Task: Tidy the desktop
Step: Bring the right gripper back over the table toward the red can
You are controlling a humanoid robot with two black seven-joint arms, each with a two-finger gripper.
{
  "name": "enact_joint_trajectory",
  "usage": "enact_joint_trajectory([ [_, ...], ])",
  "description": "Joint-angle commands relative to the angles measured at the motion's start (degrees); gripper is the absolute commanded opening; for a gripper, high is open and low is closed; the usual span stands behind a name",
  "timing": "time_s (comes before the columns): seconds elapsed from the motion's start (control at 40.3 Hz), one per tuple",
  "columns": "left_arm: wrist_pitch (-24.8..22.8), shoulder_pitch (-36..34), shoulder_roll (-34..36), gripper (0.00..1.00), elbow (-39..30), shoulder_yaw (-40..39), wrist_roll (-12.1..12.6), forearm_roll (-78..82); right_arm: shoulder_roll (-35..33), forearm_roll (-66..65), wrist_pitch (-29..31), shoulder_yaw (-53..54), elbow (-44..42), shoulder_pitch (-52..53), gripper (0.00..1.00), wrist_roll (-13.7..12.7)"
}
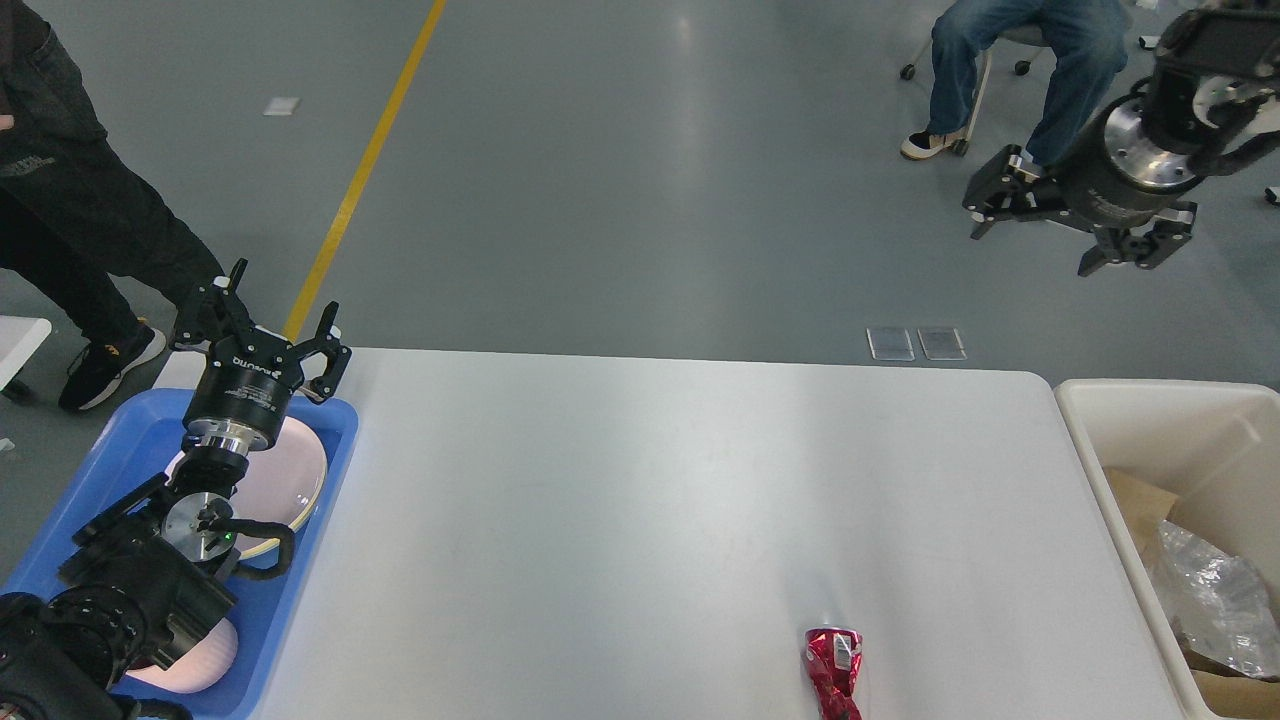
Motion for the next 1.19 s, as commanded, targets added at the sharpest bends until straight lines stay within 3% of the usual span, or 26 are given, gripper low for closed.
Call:
enact_joint_trajectory([
  [0.0,0.0,0.0,0.0,0.96,0.0,0.0,0.0,0.0,6.2,7.0,0.2,0.6,-0.1,2.5,1.00,-0.2],
  [0.248,0.0,0.0,0.0,0.96,0.0,0.0,0.0,0.0,4.9,8.0,1.8,2.9,1.3,3.3,1.00,-0.2],
  [0.522,0.0,0.0,0.0,0.96,0.0,0.0,0.0,0.0,3.0,0.1,-4.1,3.3,15.3,6.1,1.00,0.0],
  [1.168,0.0,0.0,0.0,0.96,0.0,0.0,-0.1,0.0,0.2,-0.7,-1.5,3.1,4.5,2.2,1.00,-0.2],
])
